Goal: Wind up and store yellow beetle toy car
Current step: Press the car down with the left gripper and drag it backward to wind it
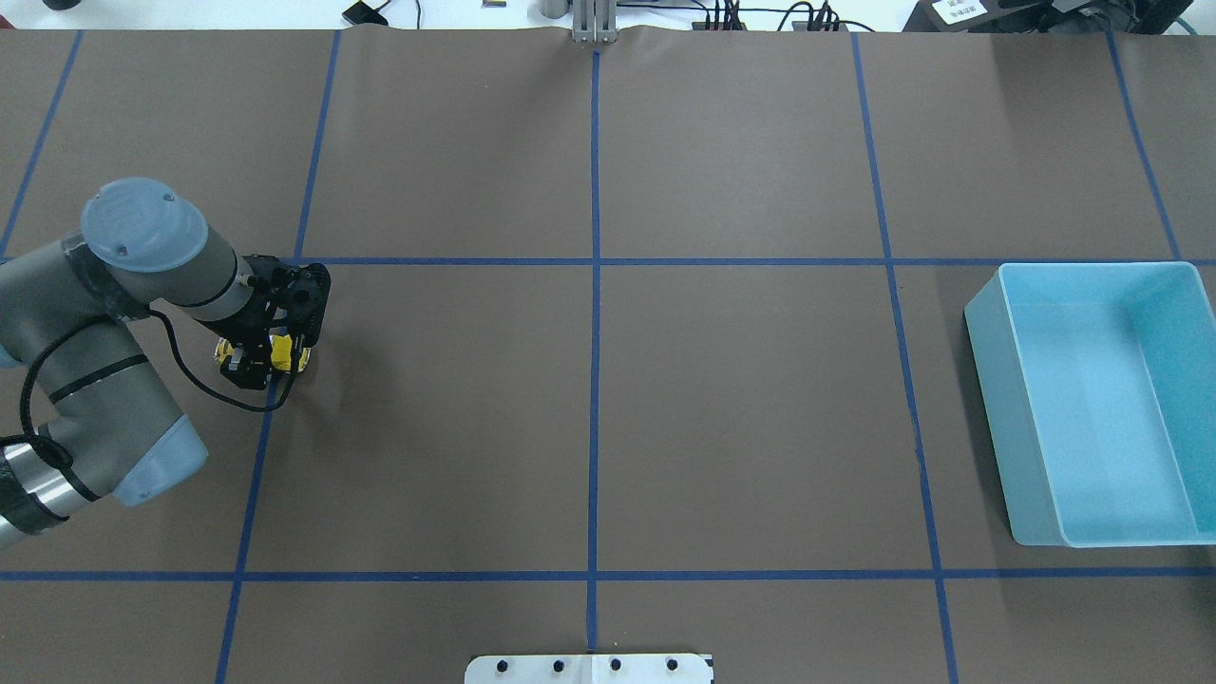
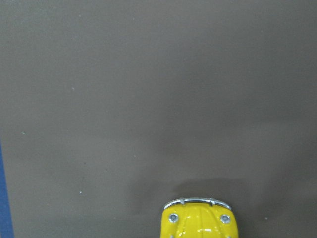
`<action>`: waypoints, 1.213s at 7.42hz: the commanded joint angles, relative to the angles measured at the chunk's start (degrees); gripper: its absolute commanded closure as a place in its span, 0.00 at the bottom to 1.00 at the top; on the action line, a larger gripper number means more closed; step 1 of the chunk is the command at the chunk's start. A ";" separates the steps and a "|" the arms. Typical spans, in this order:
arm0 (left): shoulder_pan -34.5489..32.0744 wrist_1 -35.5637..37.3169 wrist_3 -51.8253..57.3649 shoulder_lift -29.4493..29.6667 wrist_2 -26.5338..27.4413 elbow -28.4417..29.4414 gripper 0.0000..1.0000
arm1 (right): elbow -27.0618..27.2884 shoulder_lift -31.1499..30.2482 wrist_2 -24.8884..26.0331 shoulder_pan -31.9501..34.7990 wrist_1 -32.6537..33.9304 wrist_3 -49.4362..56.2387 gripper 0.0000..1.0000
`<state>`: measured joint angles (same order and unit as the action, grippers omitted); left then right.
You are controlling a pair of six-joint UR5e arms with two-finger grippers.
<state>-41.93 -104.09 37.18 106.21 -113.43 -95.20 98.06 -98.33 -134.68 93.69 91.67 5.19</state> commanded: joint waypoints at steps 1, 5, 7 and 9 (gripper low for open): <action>-0.08 0.02 0.00 -0.47 -0.03 -0.51 0.05 | 0.03 0.06 0.03 -0.08 0.00 0.00 0.00; 0.01 0.02 0.09 -0.56 -2.13 -0.16 0.12 | 0.03 0.15 -0.05 -0.08 0.00 0.00 0.00; 0.09 0.02 0.09 -0.47 -3.10 0.02 0.14 | 0.12 -0.46 -0.14 0.00 0.00 0.00 0.00; 0.09 0.02 0.18 -0.47 -3.64 0.10 0.17 | 0.20 -0.46 -0.14 0.00 0.00 0.00 0.00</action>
<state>-41.84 -104.06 37.31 105.72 -116.72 -95.18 98.19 -98.70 -134.81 93.69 91.67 5.18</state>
